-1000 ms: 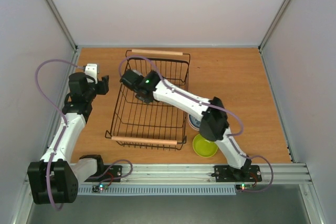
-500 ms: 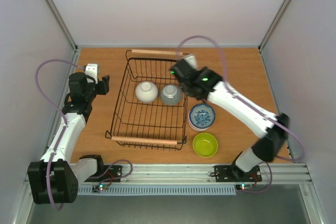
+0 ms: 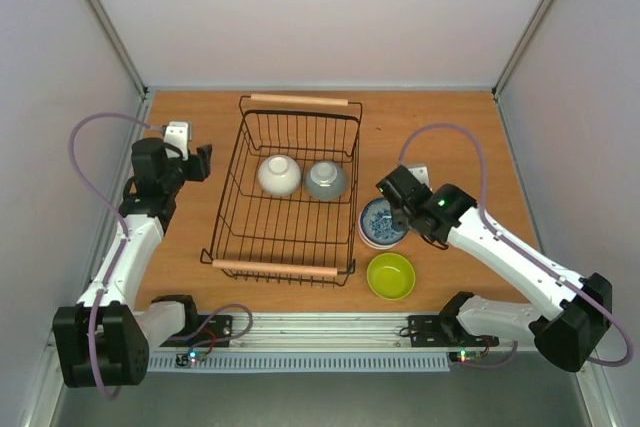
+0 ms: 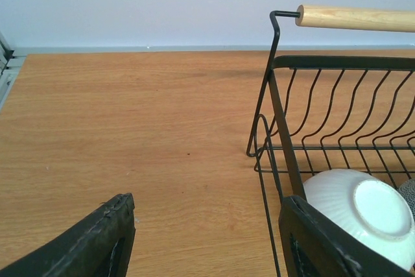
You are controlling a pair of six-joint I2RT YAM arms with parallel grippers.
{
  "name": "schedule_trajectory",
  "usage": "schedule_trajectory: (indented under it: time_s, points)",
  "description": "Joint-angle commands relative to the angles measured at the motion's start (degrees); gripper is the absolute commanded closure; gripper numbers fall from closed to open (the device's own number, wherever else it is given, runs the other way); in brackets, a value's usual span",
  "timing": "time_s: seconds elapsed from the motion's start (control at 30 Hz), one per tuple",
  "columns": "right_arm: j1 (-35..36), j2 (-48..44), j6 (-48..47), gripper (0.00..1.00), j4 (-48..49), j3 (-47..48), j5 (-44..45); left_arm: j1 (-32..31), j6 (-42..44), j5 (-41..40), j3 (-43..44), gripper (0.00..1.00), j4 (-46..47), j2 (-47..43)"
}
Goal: Load the bowls into the dish rack
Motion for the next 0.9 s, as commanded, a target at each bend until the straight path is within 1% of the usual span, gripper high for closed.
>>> schedule_trajectory:
  time_s: [0.0,0.13,0.23,0.37,0.53,0.6,0.63,0.7,0.73,0.87]
  points:
    - [-0.53,-1.22,4.38,0.39,4.16,-4.82,-5.03,0.15,-0.57,1.79,-0.22,0.38,2.62,0.48]
    - [-1.29,0.36,4.88,0.40,7.42,-8.17,-6.85,0.11,-0.57,2.18,-0.29,0.38,2.66,0.46]
    - [-2.06,1.68,5.04,0.42,9.85,-10.16,-8.39,0.15,-0.53,2.40,-0.27,0.38,2.67,0.40]
    - [-3.39,3.19,5.02,0.54,12.23,-12.10,-9.35,0.11,-0.40,2.45,-0.31,0.38,2.71,0.48]
    - [-4.90,4.09,4.89,0.64,13.42,-13.29,-9.76,0.16,-0.43,2.71,-0.26,0.38,2.73,0.73]
    - [-5.11,4.32,4.89,0.73,13.67,-13.44,-9.78,0.16,-0.40,2.77,-0.30,0.38,2.75,0.85]
    - [-5.15,4.36,4.80,0.79,13.61,-13.44,-9.69,0.16,-0.46,2.80,-0.26,0.38,2.78,0.92]
    - [-5.16,4.30,4.64,0.96,13.40,-13.22,-9.31,0.16,-0.56,2.84,-0.25,0.38,2.86,0.93]
    - [-5.20,4.17,4.62,0.98,13.08,-12.98,-8.96,0.13,-0.57,2.84,-0.32,0.38,2.82,1.03]
    - [-5.27,2.55,4.17,0.99,11.45,-12.02,-7.59,0.14,-0.38,2.68,-0.33,0.38,2.92,1.18]
